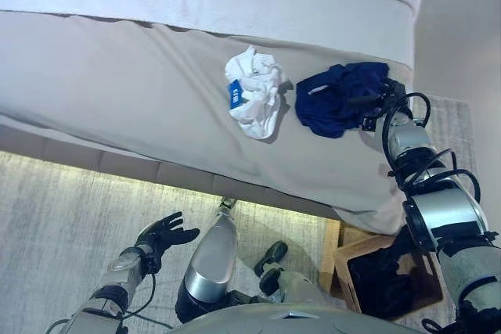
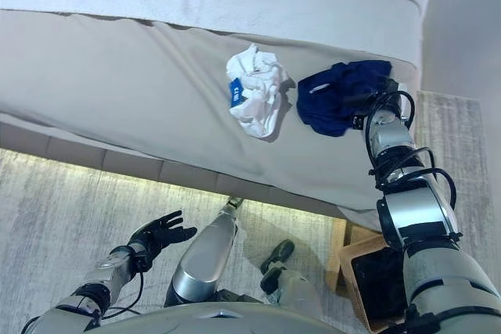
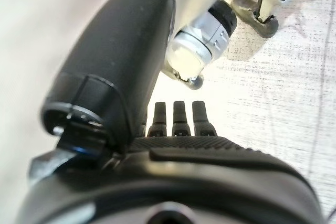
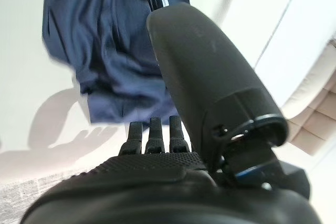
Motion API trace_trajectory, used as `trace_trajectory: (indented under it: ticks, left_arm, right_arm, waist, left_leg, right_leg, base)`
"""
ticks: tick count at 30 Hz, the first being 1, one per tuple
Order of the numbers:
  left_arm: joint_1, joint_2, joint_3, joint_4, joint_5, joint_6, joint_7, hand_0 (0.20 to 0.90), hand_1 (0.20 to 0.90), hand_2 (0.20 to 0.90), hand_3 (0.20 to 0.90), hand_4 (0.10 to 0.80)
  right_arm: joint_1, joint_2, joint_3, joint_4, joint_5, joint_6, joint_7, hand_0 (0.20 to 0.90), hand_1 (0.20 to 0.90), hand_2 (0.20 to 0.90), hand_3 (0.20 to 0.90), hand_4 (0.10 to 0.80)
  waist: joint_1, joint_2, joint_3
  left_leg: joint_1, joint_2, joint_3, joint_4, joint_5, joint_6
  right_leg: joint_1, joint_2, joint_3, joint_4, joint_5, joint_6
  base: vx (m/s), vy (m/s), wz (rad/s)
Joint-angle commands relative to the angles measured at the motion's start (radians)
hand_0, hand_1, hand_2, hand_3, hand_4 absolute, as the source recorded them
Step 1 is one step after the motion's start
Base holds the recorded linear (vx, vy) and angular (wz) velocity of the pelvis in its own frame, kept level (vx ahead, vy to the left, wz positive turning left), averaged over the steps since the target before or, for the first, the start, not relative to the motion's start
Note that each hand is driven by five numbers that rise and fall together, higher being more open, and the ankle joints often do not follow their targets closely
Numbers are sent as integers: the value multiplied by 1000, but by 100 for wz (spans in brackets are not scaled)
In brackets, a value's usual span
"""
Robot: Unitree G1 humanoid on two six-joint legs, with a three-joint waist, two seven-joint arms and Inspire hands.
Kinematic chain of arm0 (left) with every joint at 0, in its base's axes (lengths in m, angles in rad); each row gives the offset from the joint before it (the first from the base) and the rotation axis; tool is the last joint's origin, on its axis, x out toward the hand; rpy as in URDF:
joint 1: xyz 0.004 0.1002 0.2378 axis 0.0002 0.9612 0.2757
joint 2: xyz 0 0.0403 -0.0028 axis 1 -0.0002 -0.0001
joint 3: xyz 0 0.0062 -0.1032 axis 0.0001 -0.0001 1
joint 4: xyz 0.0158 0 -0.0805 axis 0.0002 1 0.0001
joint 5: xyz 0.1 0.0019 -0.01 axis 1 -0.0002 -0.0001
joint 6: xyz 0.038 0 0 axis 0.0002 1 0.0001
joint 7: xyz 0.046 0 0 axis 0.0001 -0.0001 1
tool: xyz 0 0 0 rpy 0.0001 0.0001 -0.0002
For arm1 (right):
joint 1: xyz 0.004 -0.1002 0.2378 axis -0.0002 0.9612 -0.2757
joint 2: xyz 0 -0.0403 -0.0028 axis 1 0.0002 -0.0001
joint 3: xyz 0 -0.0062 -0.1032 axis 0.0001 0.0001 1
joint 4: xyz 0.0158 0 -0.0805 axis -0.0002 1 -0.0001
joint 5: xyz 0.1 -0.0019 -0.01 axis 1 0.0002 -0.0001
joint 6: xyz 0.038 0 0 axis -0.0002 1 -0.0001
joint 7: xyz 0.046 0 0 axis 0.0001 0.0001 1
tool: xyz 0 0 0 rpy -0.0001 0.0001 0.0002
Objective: Pick up the clothes from the bed and place them into the basket
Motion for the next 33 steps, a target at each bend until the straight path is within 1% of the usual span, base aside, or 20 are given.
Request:
trace_trajectory:
  ticks: [1,6,9,15,16,17,19,21,22,24,29,33]
  left_arm:
    - [2,14,-41,-33,-51,-45,-1,900,900,900,900,800]
    - [-5,1,-42,-44,-85,-62,2,900,900,900,900,800]
    - [-9,-4,-49,-52,-103,-70,-3,900,900,900,900,800]
    - [-6,-33,-84,-65,-140,-97,-2,900,900,900,900,800]
    - [-8,-42,-94,-68,-149,-99,-1,900,900,900,900,800]
    - [-6,-45,-98,-69,-154,-100,-2,900,900,900,900,800]
    - [3,-58,-117,-76,-170,-111,-4,900,900,900,900,800]
    - [5,-62,-119,-79,-176,-110,-6,900,900,900,900,800]
    - [8,-66,-128,-84,-186,-109,-9,900,900,900,900,800]
    - [7,-70,-133,-84,-190,-109,-10,900,900,900,900,800]
    - [19,-68,-144,-100,-214,-116,-24,900,900,900,900,800]
    - [28,-59,-146,-115,-222,-117,-27,900,900,900,900,800]
  right_arm:
    - [-158,-112,30,-35,-77,-13,-115,900,900,900,900,800]
    - [-178,-104,39,24,-64,39,-177,900,900,900,900,800]
    - [-178,-102,35,61,-25,23,-228,900,900,900,900,800]
    - [-187,-85,25,64,-46,-33,-363,900,900,900,900,800]
    - [-197,-79,26,63,-67,-60,-407,900,900,900,900,800]
    - [-200,-78,29,55,-78,-69,-429,900,900,900,900,800]
    - [-217,-73,49,-6,-152,-81,-539,900,900,900,900,800]
    - [-222,-68,57,-36,-189,-66,-570,900,900,900,900,800]
    - [-237,-60,76,-74,-214,-44,-599,900,900,900,900,800]
    - [-247,-50,90,-74,-218,-36,-597,900,900,900,900,800]
    - [-263,-37,132,-54,-234,-22,-521,900,900,900,900,800]
    - [-278,-31,153,-25,-226,-17,-471,900,900,900,900,800]
  waist:
    - [13,19,45]
    - [22,31,78]
    - [23,37,85]
    - [18,58,85]
    - [16,66,85]
    - [15,70,85]
    - [11,83,85]
    - [9,87,85]
    - [6,94,85]
    - [7,97,85]
    - [18,103,85]
    - [29,96,85]
  left_leg:
    - [40,-26,10,-21,-135,82]
    - [1,-29,13,-3,-134,88]
    - [-21,-31,12,8,-134,92]
    - [-48,-38,6,22,-139,98]
    - [-54,-40,5,28,-141,100]
    - [-57,-41,4,30,-141,100]
    - [-71,-48,2,42,-144,102]
    - [-79,-52,2,50,-147,104]
    - [-93,-56,4,66,-152,106]
    - [-102,-58,4,77,-157,107]
    - [-146,-64,2,115,-166,111]
    - [-181,-64,0,136,-169,113]
  right_leg:
    - [-51,-17,-28,164,-49,-24]
    - [-104,-31,-39,208,-53,-25]
    - [-131,-36,-42,227,-55,-25]
    - [-178,-48,-39,267,-65,-28]
    - [-189,-54,-37,279,-66,-28]
    - [-194,-55,-36,282,-67,-28]
    - [-211,-60,-29,292,-71,-30]
    - [-221,-64,-26,299,-71,-30]
    - [-237,-69,-19,310,-72,-30]
    - [-247,-73,-17,318,-73,-31]
    - [-282,-76,-23,341,-82,-35]
    - [-308,-74,-33,361,-77,-34]
  base:
    - [-28,57,10]
    - [-5,50,7]
    - [9,33,5]
    - [29,45,1]
    - [41,62,-1]
    - [40,79,-3]
    - [23,90,-3]
    - [13,73,-1]
    - [9,70,1]
    - [13,54,0]
    - [9,33,5]
    - [-1,4,5]
